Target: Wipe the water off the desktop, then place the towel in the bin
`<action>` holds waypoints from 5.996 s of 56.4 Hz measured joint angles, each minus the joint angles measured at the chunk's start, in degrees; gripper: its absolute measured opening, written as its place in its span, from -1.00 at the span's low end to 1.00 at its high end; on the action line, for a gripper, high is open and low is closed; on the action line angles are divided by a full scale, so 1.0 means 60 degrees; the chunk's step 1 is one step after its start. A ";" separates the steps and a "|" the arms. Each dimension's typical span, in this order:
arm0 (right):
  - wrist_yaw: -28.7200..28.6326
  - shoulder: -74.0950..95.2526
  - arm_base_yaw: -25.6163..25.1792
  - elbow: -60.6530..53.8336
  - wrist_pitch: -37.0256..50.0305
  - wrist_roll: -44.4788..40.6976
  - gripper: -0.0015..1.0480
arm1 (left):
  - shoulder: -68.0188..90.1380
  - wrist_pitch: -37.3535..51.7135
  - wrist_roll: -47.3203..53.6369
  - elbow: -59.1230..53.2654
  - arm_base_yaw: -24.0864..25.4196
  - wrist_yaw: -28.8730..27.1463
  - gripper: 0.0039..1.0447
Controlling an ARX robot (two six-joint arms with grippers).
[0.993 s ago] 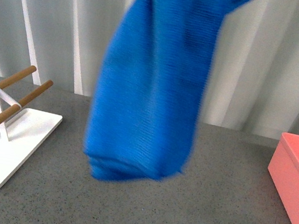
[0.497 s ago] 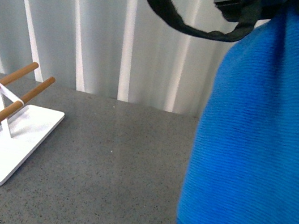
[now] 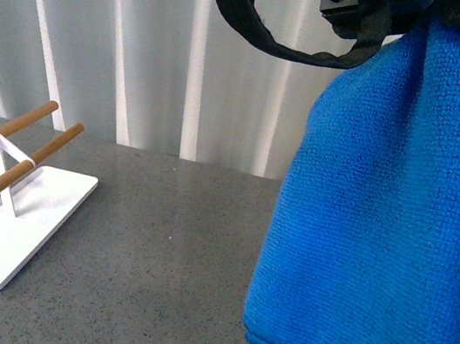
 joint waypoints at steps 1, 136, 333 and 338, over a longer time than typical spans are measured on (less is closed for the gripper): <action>0.0018 0.0062 0.0040 0.0000 -0.0011 0.0000 0.87 | 0.0000 -0.0011 -0.0018 0.0007 0.0000 0.0000 -0.90; 0.1752 0.3064 -0.0007 0.2233 0.1362 0.1016 -0.94 | -0.4674 -0.4364 0.6207 -0.5304 0.9522 0.5187 0.88; 0.7610 1.2109 0.2036 0.7450 -0.3049 0.0597 -0.94 | -1.5231 -0.2269 0.2980 -1.1005 0.6513 -0.0517 0.88; 0.7869 1.2342 0.1891 0.7839 -0.3053 0.0444 -0.94 | -1.5227 -0.2269 0.2980 -1.1005 0.6513 -0.0517 0.88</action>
